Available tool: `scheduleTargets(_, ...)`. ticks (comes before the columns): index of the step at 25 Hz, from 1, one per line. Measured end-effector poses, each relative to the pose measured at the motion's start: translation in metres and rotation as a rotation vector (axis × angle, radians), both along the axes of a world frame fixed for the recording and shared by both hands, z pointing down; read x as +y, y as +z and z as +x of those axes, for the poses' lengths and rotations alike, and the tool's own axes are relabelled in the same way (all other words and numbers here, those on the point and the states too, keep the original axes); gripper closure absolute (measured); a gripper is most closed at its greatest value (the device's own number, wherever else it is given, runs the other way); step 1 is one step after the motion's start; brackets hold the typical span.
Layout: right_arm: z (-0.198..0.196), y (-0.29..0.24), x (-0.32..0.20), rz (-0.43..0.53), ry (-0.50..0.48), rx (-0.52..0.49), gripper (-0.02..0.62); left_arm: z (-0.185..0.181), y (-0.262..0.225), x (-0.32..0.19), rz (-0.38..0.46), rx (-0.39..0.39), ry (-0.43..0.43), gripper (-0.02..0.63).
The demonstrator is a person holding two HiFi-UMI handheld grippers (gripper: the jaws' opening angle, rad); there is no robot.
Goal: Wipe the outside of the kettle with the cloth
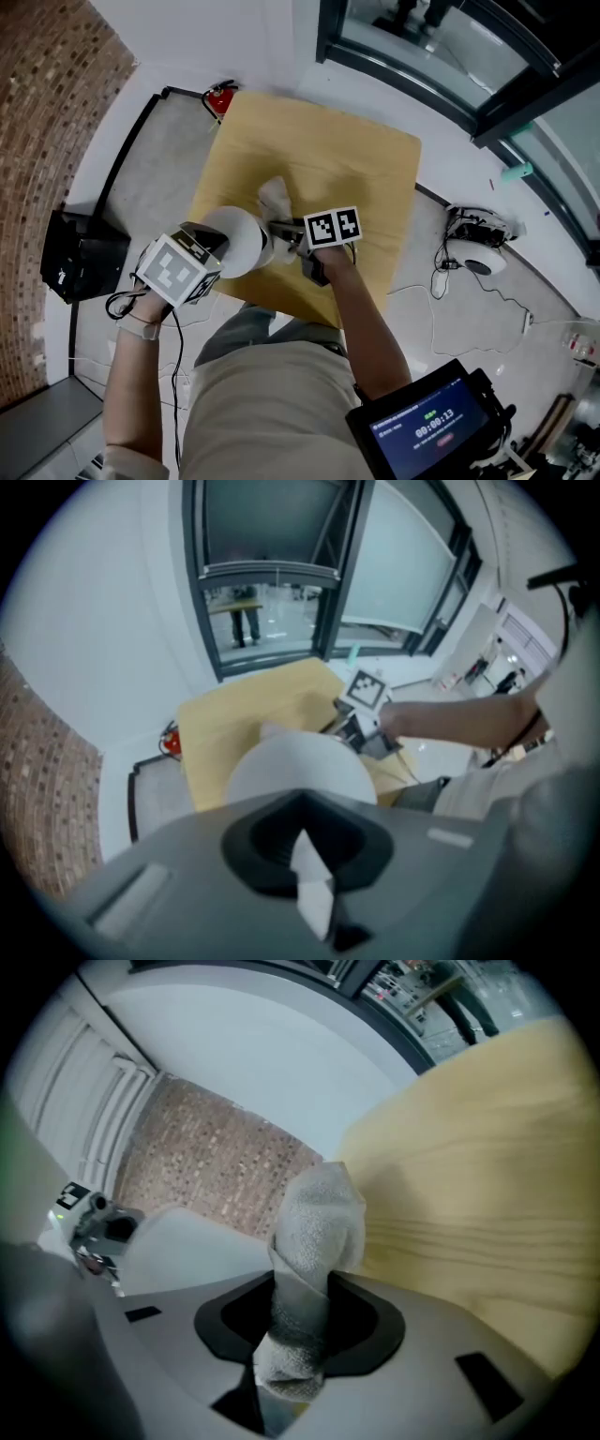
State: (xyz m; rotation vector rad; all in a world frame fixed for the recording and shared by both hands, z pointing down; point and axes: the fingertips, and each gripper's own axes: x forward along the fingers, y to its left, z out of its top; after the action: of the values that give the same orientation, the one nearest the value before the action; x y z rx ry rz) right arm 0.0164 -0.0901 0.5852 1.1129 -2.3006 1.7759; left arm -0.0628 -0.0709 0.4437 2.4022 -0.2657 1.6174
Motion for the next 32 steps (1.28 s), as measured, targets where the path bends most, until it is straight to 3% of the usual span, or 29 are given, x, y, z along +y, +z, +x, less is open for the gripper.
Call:
scheduleTargets(4,-0.006,-0.091,-0.012,0.190,0.005,-0.197,0.449,-0.004,0.000,0.001,0.009,0.006,0.001,0.604)
scheduleTargets(7,-0.005,-0.117,-0.018,0.245,0.031,-0.247,0.449,-0.004,0.000,0.001,0.019,0.004,0.001,0.604)
scheduleTargets(12,0.002,-0.053,-0.016,0.097,0.111,-0.218,0.449,0.000,-0.001,0.001,0.020,0.002,-0.006,0.604)
scheduleTargets(16,0.008,0.020,0.004,-0.048,0.087,-0.042,0.449,0.002,0.000,0.001,0.024,0.026,-0.024,0.604)
scheduleTargets(19,0.012,0.042,0.017,-0.081,0.036,0.086,0.449,0.002,-0.011,0.002,0.074,0.046,-0.036,0.604)
scheduleTargets(22,0.024,0.013,0.010,0.031,0.015,0.160,0.448,-0.021,-0.037,0.011,0.151,0.169,-0.195,0.606)
scheduleTargets(24,0.029,-0.018,-0.008,0.125,0.007,0.169,0.448,-0.054,-0.035,0.021,0.126,0.226,-0.363,0.606)
scheduleTargets(29,0.016,-0.059,-0.043,0.286,-0.149,0.305,0.448,-0.129,0.035,0.029,-0.002,0.196,-0.735,0.606)
scheduleTargets(32,0.000,-0.061,-0.057,0.327,-0.244,0.326,0.448,-0.132,0.061,0.009,-0.008,0.155,-0.771,0.606)
